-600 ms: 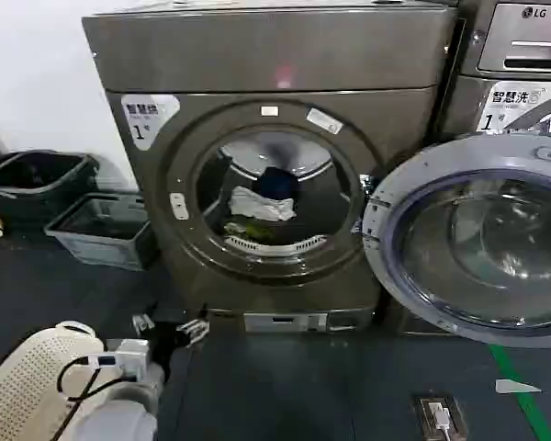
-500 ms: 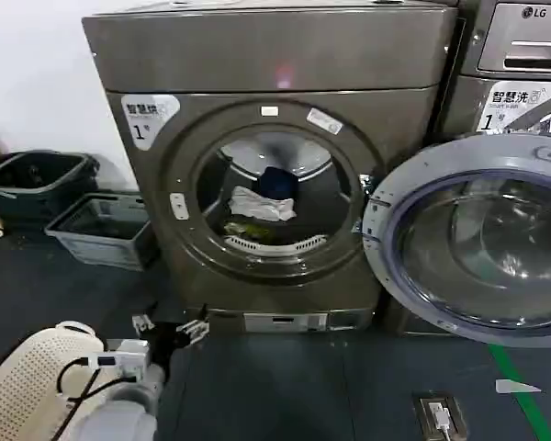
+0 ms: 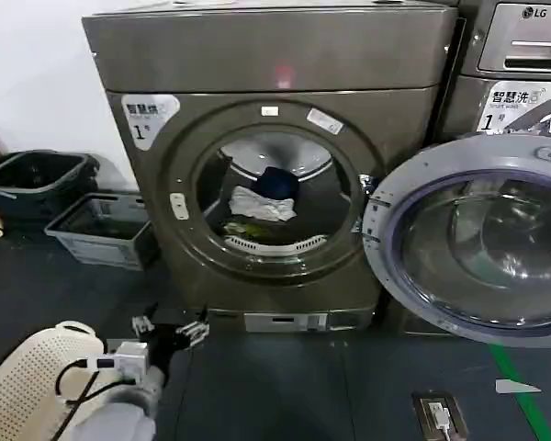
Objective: Grasp the clothes from the dryer.
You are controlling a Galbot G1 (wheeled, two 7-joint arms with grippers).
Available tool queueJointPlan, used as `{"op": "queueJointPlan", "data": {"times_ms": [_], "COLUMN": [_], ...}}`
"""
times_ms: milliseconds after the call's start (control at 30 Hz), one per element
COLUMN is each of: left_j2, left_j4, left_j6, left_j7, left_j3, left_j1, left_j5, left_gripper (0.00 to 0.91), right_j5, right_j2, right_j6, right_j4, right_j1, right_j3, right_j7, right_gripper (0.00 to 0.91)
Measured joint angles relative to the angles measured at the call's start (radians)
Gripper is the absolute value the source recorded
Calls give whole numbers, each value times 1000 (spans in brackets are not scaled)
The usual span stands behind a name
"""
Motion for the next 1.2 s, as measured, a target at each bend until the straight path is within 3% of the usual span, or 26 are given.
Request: {"op": "queueJointPlan", "data": {"times_ms": [1200], "left_j2": [-3], "left_j4": [4], "left_j6": [0], "left_j7": [5], "left_j3": [-1], "left_j1": [-1], "left_j5": [-1], "left_gripper": [907], "right_j5": [26], "right_j2": [-2], "right_j6": [10], "right_j4": [-16], "right_j1": [3], "right_j3": [-10], "right_j7": [43], "right_gripper": [907]}}
